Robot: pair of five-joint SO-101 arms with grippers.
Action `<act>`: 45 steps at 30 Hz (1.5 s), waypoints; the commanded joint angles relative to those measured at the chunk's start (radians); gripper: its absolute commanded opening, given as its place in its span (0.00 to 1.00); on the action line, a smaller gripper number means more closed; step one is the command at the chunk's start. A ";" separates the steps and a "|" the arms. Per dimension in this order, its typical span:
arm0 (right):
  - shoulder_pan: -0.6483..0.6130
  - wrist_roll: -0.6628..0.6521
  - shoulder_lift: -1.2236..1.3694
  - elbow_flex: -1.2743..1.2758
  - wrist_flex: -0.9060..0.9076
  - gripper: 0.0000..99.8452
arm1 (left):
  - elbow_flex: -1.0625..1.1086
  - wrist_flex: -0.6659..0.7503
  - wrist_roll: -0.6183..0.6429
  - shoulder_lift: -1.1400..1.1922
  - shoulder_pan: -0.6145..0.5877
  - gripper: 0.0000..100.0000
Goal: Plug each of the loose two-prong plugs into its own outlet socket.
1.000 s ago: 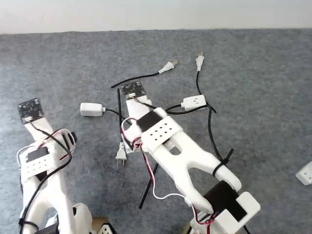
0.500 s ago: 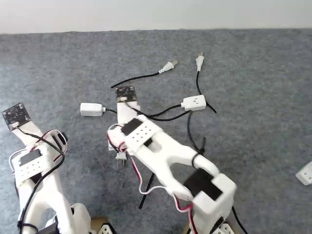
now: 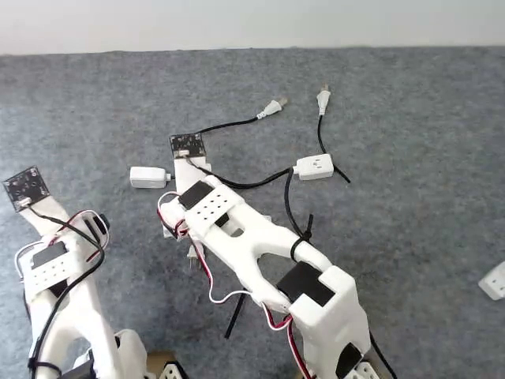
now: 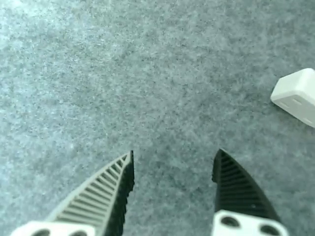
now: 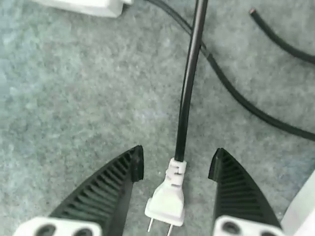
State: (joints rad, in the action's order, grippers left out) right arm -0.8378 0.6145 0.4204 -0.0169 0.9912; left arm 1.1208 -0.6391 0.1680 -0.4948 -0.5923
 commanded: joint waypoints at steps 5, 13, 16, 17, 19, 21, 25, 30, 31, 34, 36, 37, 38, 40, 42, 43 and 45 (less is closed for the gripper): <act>-0.019 -0.063 -0.004 -0.054 0.007 0.11 | -0.048 0.021 0.008 -0.020 0.014 0.25; -0.001 -0.072 -0.002 -0.052 0.071 0.16 | -0.039 0.021 0.006 -0.020 0.021 0.25; -0.001 -0.072 0.008 -0.052 0.071 0.14 | -0.038 0.021 0.006 -0.020 0.029 0.25; -0.001 -0.072 0.021 -0.057 0.071 0.13 | -0.038 0.021 0.006 -0.020 0.029 0.25; -0.001 -0.072 0.041 -0.063 0.064 0.13 | -0.038 0.021 0.006 -0.020 0.029 0.25; -0.001 -0.072 0.061 -0.094 0.070 0.13 | -0.038 0.021 0.006 -0.020 0.029 0.25; -0.001 -0.072 0.087 -0.127 0.071 0.13 | -0.038 0.021 0.006 -0.020 0.029 0.25; 0.013 -0.072 0.087 -0.140 0.071 0.13 | -0.038 0.021 0.006 -0.020 0.029 0.25; 0.015 -0.072 0.087 -0.141 0.071 0.13 | -0.038 0.021 0.006 -0.020 0.029 0.25; 0.016 -0.074 0.087 -0.141 0.073 0.13 | -0.036 0.021 0.006 -0.020 0.029 0.25; 0.016 -0.074 0.087 -0.141 0.084 0.12 | -0.033 0.021 0.006 -0.020 0.029 0.25; 0.016 -0.074 0.087 -0.141 0.088 0.10 | -0.030 0.021 0.006 -0.020 0.031 0.25; 0.018 -0.074 0.087 -0.144 0.091 0.08 | -0.028 0.021 0.006 -0.020 0.034 0.25; 0.033 -0.074 0.090 -0.147 0.093 0.06 | -0.027 0.021 0.005 -0.020 0.044 0.25; 0.045 -0.074 0.091 -0.150 0.093 0.06 | -0.027 0.021 0.005 -0.020 0.046 0.25; 0.050 -0.074 0.091 -0.150 0.093 0.06 | -0.027 0.021 0.005 -0.020 0.046 0.25; 0.058 -0.074 0.091 -0.150 0.093 0.05 | -0.027 0.021 0.005 -0.020 0.046 0.25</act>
State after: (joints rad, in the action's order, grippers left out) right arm -0.8071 0.5531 0.5171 -0.0967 1.0740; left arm 1.1208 -0.6391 0.1680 -0.4948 -0.5539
